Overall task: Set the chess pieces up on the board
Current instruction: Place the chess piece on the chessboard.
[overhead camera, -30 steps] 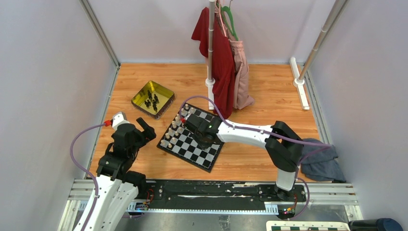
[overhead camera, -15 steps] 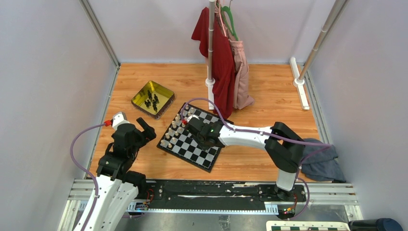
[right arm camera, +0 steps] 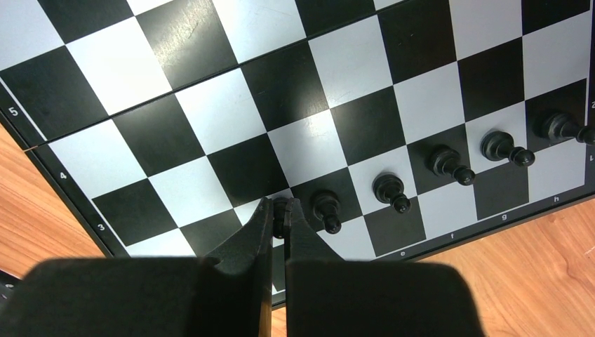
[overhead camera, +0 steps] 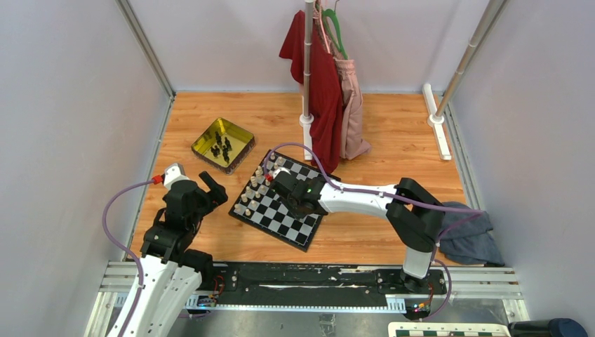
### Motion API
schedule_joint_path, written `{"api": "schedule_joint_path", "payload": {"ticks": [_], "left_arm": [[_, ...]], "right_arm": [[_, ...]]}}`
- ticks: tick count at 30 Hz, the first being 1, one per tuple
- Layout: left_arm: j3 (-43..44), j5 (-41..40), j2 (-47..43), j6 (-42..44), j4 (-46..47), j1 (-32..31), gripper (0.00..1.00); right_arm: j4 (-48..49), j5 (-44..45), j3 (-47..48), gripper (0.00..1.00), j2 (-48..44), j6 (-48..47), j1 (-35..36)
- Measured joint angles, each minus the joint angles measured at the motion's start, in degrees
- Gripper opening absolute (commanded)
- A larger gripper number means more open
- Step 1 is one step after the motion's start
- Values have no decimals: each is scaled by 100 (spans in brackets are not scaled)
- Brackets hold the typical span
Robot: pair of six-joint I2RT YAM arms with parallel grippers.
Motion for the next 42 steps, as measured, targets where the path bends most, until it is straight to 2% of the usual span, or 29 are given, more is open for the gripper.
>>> {"api": "schedule_joint_path", "payload": {"ticks": [42], "left_arm": [[-7,11,0,17,11,0,100]], "right_arm": [[-83,-166,-70,0,-92,190,2]]}}
